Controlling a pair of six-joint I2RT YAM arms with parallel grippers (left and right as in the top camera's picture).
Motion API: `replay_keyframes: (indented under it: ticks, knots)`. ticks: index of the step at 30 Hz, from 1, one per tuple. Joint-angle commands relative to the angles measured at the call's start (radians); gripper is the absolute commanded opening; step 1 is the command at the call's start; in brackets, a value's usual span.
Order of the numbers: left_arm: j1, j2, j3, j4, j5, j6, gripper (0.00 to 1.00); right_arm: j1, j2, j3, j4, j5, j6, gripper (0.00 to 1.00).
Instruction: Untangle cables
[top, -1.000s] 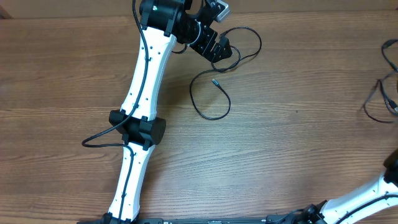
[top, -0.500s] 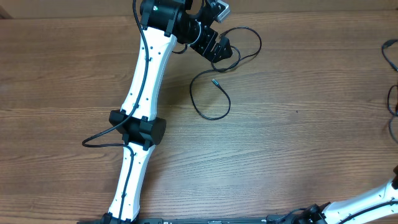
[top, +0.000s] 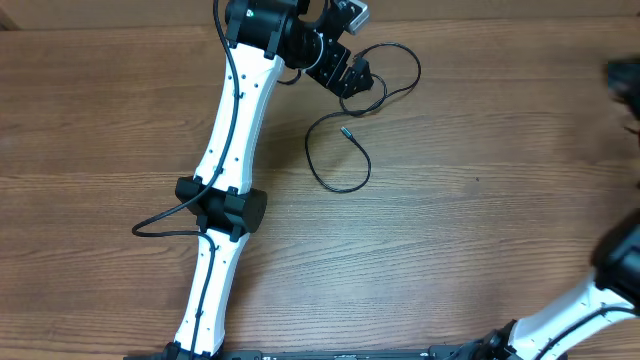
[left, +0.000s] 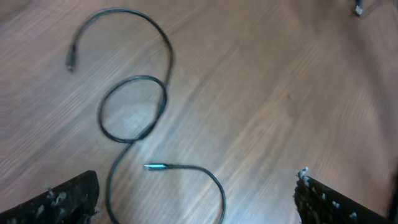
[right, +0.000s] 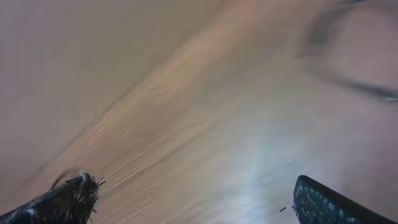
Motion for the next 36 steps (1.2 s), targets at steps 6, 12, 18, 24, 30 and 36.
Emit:
replay_keyframes:
  ticks: [6, 12, 18, 24, 30, 36]
  knots:
    - [0.040, -0.008, 0.040, 0.103, -0.173, -0.298, 1.00, 0.377, 0.004, 0.008, -0.004, 0.223, -0.034, 1.00]
    - [0.171, -0.011, 0.089, 0.043, 0.015, -0.400, 1.00, 0.672, 0.199, 0.008, 0.375, 0.208, -0.038, 0.93]
    - [0.203, -0.011, 0.089, 0.023, 0.015, -0.400, 1.00, 0.756, 0.269, 0.008, 0.427, 0.204, -0.056, 0.94]
    - [0.207, -0.011, 0.089, 0.021, 0.014, -0.396, 1.00, 0.798, 0.287, 0.008, 0.398, 0.253, -0.093, 0.90]
    - [0.206, -0.011, 0.089, 0.021, 0.014, -0.391, 1.00, 0.791, 0.295, 0.008, 0.324, 0.269, -0.114, 0.24]
    - [0.207, -0.011, 0.089, 0.021, 0.011, -0.380, 1.00, 0.790, 0.289, 0.009, 0.273, 0.278, -0.114, 0.04]
